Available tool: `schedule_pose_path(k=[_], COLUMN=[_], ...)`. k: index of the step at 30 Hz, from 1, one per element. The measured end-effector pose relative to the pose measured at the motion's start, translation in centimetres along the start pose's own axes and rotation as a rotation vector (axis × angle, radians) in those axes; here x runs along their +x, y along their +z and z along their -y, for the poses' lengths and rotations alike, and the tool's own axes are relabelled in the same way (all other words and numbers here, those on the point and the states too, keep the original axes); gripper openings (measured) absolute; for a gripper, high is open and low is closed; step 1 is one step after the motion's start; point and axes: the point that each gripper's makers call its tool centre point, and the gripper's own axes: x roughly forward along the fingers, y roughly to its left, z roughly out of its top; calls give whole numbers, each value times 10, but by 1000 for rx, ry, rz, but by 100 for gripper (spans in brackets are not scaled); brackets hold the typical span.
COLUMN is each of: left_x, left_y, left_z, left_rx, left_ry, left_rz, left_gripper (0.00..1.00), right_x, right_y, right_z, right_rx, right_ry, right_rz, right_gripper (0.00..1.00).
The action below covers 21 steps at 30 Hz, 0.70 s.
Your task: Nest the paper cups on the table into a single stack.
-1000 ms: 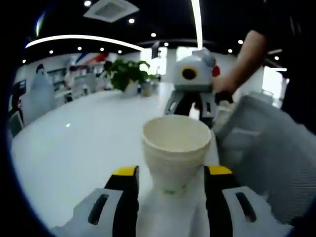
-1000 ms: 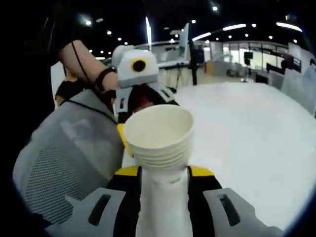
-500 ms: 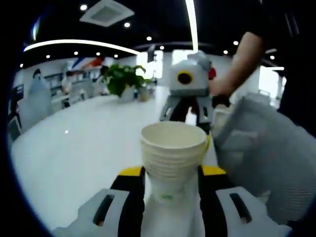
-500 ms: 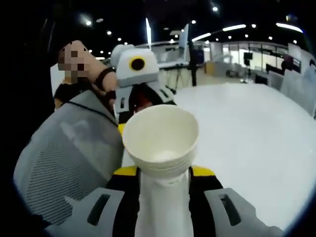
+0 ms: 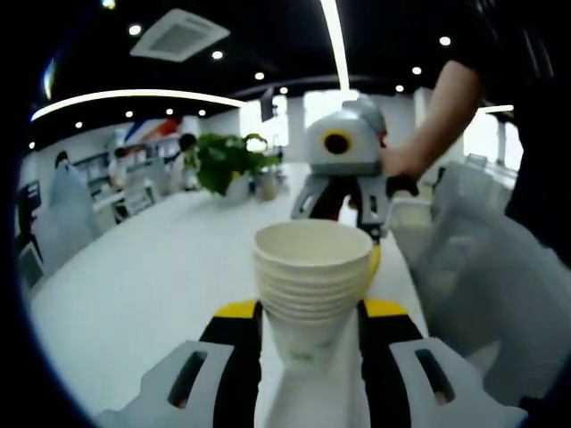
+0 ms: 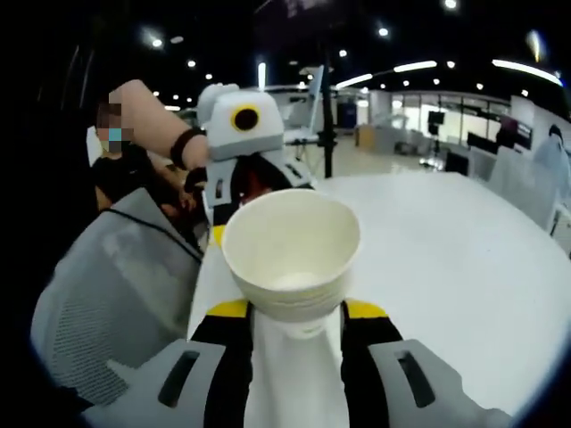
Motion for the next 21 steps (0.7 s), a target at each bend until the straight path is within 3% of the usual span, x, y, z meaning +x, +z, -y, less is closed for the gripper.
schedule_pose_path(k=[11, 21], left_x=[13, 30], left_y=[9, 4], left_z=[-41, -75], left_rx=[31, 24], left_ry=[0, -4], left_rz=[-15, -20], left_gripper=[41, 41], right_x=[0, 2], right_y=[7, 1], right_z=[45, 82], right_rx=[-33, -35], right_ry=[-10, -28], right_rz=[-21, -39], right_gripper=[34, 34])
